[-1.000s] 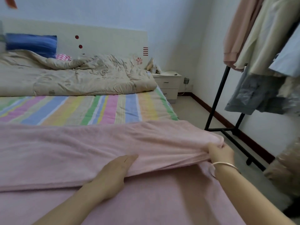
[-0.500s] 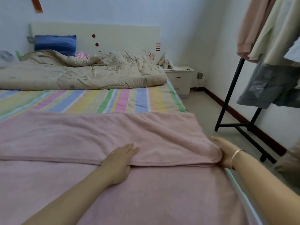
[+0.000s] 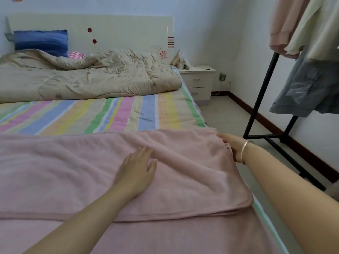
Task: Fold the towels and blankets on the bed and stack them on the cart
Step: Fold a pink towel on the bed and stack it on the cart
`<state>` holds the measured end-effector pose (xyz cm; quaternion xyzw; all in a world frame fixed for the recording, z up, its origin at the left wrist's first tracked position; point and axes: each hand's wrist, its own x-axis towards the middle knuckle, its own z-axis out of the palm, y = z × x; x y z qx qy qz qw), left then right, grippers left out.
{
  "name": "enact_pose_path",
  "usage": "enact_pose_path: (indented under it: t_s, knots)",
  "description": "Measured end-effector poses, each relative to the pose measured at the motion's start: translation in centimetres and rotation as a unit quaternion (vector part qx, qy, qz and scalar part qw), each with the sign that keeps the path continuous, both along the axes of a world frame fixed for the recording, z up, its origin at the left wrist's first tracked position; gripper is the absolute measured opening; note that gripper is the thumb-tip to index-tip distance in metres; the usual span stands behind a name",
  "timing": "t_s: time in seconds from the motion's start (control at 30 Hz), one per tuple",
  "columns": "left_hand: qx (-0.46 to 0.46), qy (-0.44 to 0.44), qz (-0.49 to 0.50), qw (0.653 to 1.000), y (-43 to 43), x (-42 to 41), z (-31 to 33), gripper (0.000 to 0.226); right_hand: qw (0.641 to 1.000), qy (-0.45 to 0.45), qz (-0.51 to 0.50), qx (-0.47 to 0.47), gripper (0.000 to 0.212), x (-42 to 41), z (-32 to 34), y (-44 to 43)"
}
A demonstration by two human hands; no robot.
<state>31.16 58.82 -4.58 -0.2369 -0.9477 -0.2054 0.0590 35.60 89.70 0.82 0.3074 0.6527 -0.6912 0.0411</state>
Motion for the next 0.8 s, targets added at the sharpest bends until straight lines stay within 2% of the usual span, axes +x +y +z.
enact_pose_path:
  t_s: [0.17,0.2,0.27,0.4,0.5,0.63,0.73,0.8]
  knots:
    - [-0.06,0.041,0.008,0.997,1.3,-0.2,-1.3,0.091,0.994,-0.052,0.031,0.089,0.044,-3.6,-0.2,1.2]
    - [-0.063,0.043,0.011,0.997,1.4,-0.4,-1.5,0.091,0.993,-0.053,0.028,0.106,0.04,-4.3,-0.3,1.2]
    - [-0.064,0.047,0.011,0.997,1.7,-0.5,-1.5,0.091,0.993,-0.021,0.025,0.117,0.031,-5.4,-0.2,1.0]
    - [-0.095,0.04,0.007,0.995,1.9,-0.7,-1.2,0.094,0.978,0.061,-0.052,0.194,0.035,-7.7,-0.7,2.5]
    - [-0.105,0.044,0.005,0.993,2.0,-0.7,-0.9,0.093,0.971,0.032,-0.061,0.228,0.04,-8.2,-1.9,3.5]
    - [-0.108,0.027,0.004,0.994,2.0,-1.3,-1.7,0.093,0.976,-0.004,-0.043,0.213,0.054,-7.8,-3.8,3.2]
    - [-0.125,0.03,0.011,0.992,2.2,-1.9,-2.8,0.091,0.986,-0.02,-0.063,0.152,0.042,-6.3,-3.5,2.5]
    - [-0.141,0.035,0.016,0.989,2.5,-2.0,-3.3,0.09,0.989,-0.033,-0.042,0.135,0.045,-4.5,-3.1,2.6]
